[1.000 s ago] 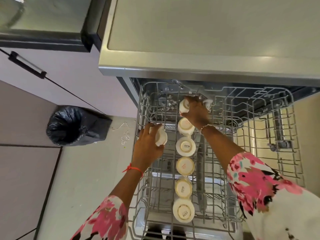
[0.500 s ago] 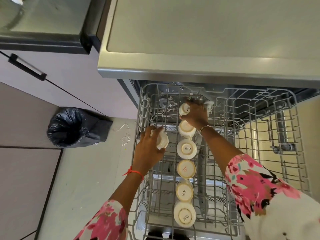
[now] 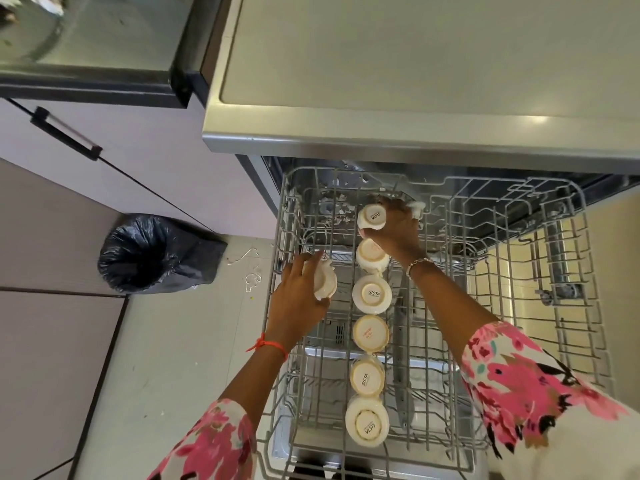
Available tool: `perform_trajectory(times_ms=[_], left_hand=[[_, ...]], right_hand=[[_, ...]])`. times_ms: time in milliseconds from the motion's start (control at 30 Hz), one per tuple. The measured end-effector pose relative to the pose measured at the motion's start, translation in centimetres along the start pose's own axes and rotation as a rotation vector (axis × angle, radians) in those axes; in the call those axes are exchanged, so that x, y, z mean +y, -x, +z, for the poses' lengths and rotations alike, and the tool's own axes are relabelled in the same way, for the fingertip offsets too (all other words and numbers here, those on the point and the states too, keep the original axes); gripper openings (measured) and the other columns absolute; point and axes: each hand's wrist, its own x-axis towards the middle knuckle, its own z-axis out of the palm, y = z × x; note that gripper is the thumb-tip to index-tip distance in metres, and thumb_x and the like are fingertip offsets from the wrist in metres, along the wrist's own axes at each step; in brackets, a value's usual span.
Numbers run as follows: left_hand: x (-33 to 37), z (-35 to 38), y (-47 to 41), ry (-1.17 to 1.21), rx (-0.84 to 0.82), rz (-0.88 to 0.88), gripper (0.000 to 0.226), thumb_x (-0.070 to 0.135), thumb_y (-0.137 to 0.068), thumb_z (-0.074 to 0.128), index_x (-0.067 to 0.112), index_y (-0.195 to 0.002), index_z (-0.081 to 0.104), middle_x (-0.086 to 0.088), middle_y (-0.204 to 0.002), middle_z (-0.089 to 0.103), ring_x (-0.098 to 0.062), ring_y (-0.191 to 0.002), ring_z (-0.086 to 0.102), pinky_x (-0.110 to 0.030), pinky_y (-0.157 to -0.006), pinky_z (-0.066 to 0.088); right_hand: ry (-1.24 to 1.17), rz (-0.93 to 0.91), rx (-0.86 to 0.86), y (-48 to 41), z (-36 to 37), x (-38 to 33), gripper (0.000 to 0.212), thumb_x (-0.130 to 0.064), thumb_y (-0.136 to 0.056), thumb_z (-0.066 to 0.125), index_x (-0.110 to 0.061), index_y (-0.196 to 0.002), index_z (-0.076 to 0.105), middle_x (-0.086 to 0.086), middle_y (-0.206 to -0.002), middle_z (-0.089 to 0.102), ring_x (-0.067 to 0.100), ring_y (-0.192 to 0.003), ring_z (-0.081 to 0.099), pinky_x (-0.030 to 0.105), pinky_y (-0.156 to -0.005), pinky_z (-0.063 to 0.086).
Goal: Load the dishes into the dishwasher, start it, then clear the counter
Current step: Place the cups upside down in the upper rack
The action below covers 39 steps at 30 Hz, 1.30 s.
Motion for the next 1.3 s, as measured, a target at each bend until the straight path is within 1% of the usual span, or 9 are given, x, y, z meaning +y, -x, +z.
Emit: perform_trajectory(times_ms=[67,133,300,433,567,733,833,933,1300], left_hand=[[0.1,-0.1,0.3,0.073,0.015,-0.01,0.091,0.019,-0.072,0.079,0.021,-0.146,0.026,-0.004,-0.141,0.041,-0.026,-0.128,0.04,-0.043,-0.093,0.052],[0.2,-0.3,0.6,0.159,0.032,-0.007,0.096,0.017,-0.071,0.08,0.021,-0.148,0.022,-0.005,-0.139,0.043,-0.026,-0.128,0.042,-0.043,-0.095,0.05],[0.1,-1.0,1.1,0.345,0.044,0.015,0.106,0.011,-0.07,0.08,0.026,-0.149,0.011,-0.008,-0.14,0.045,-0.021,-0.127,0.046,-0.03,-0.1,0.046],[-0.2,-1.4,1.9,0.373,0.069,0.099,0.111,0.009,-0.069,0.082,0.034,-0.144,0.004,0.001,-0.15,0.026,-0.014,-0.136,0.034,-0.002,-0.102,0.029],[-0.4,-2.3,2.7,0.358,0.065,0.087,0.101,0.011,-0.072,0.08,0.022,-0.147,0.013,-0.004,-0.15,0.023,-0.024,-0.139,0.03,-0.032,-0.111,0.032],[-1.5,-2.2,3.6,0.132,0.244,-0.053,0.077,0.006,-0.089,0.06,0.005,-0.149,0.012,-0.012,-0.158,0.003,-0.027,-0.147,0.001,-0.03,-0.118,0.006],[-2.4,-1.3,4.0,0.24,0.169,-0.179,0.066,0.0,-0.096,0.044,0.008,-0.15,0.007,-0.009,-0.159,0.009,-0.027,-0.143,0.024,-0.018,-0.109,0.021],[-3.1,-0.8,4.0,0.277,0.117,-0.201,0.066,-0.008,-0.093,0.038,0.013,-0.15,0.011,-0.016,-0.149,0.037,-0.032,-0.125,0.05,-0.033,-0.102,0.041],[-4.1,0.3,3.6,0.276,0.131,-0.221,0.075,-0.014,-0.086,0.043,0.019,-0.148,0.016,-0.014,-0.133,0.054,-0.029,-0.113,0.059,-0.029,-0.089,0.046]], right_hand=[[-0.146,-0.149,0.005,1.3,-0.6,-1.1,0.064,-0.016,-0.073,0.076,-0.012,-0.131,0.049,0.009,-0.137,0.046,0.026,-0.132,0.037,0.025,-0.106,0.03],[-0.341,-0.217,-0.225,3.5,-1.2,-2.5,0.064,-0.007,-0.071,0.076,-0.017,-0.13,0.051,0.004,-0.135,0.05,0.019,-0.128,0.043,0.008,-0.096,0.033],[-0.371,-0.259,-0.587,8.4,-1.0,-4.6,0.077,-0.002,-0.065,0.08,-0.019,-0.133,0.048,-0.003,-0.128,0.055,0.006,-0.112,0.05,0.007,-0.085,0.039],[-0.43,-0.322,-0.511,10.4,-0.8,-5.3,0.077,-0.001,-0.064,0.081,-0.012,-0.132,0.048,-0.009,-0.116,0.052,-0.002,-0.102,0.051,-0.001,-0.084,0.036],[-0.423,-0.365,-0.408,10.9,-0.6,-5.4,0.071,-0.003,-0.065,0.081,-0.007,-0.129,0.051,0.008,-0.123,0.054,0.012,-0.11,0.05,0.022,-0.092,0.046],[-0.44,-0.258,-0.195,9.7,1.1,-5.3,0.068,0.001,-0.066,0.079,-0.001,-0.127,0.05,0.013,-0.126,0.055,0.015,-0.114,0.049,0.019,-0.096,0.039],[-0.408,-0.221,-0.073,8.5,3.0,-5.3,0.062,0.003,-0.069,0.076,-0.001,-0.125,0.05,0.016,-0.124,0.056,0.022,-0.114,0.052,0.015,-0.094,0.036],[-0.36,-0.199,-0.074,7.2,4.8,-5.2,0.065,0.002,-0.07,0.075,-0.003,-0.129,0.048,0.017,-0.127,0.053,0.029,-0.119,0.051,0.032,-0.102,0.04],[-0.257,-0.143,-0.108,6.7,8.5,-5.5,0.075,0.003,-0.074,0.072,-0.005,-0.138,0.034,0.018,-0.136,0.04,0.031,-0.123,0.046,0.034,-0.095,0.042]])
